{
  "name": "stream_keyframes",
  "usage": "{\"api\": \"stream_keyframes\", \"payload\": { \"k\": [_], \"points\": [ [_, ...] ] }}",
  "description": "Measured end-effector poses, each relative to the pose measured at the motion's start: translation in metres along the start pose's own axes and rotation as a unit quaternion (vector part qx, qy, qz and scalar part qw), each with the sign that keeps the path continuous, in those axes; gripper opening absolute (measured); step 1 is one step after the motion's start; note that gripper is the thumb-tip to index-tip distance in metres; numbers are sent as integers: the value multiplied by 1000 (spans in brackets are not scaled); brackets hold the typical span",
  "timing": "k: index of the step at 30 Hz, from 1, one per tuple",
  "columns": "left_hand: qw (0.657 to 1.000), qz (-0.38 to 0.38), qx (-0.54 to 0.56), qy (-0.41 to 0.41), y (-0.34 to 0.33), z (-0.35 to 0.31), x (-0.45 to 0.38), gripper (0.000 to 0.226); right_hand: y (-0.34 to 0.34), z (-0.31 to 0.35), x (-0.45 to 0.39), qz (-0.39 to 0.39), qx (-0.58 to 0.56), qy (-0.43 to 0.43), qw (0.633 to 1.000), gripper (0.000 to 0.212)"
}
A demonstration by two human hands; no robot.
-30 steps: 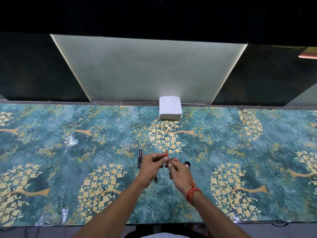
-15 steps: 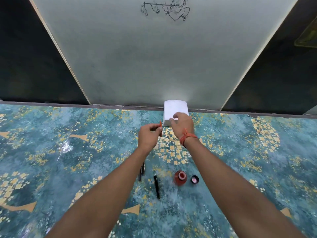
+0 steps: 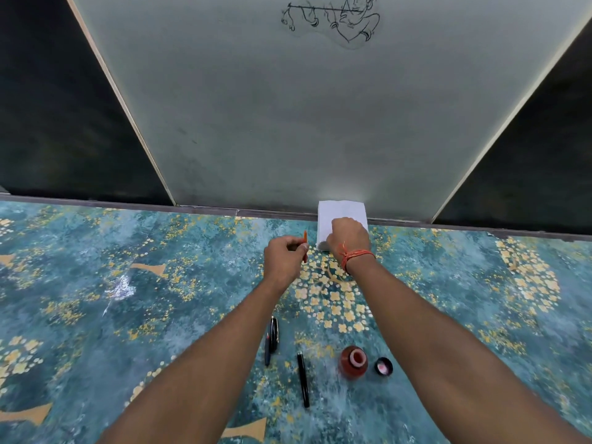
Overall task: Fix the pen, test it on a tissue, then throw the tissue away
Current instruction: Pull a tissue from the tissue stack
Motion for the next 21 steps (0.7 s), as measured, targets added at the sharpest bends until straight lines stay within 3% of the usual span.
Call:
{"api": "stream_keyframes", "payload": {
  "k": [4,10,21],
  "points": [
    [1000,-4,-7,-7,-2,1,1,21,-4,1,1,7,31,12,999,23],
    [1000,15,-9,-12,-3,5,4,17,-5,-4,0,-21,-10,-5,1000,23],
    [1000,16,14,8,4,-8,15,20,17,-14,18,-168,-52,6,984,21]
  ]
}}
Point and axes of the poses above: each hand's wrist, its own x-axis away from the middle knuckle, its own y-axis out of the back of the hand, z = x × y, the point moved 2 cm from there along -x, towards the middle knuckle, and after that the axes turned 11 degrees about y, right-handed, at the moved point
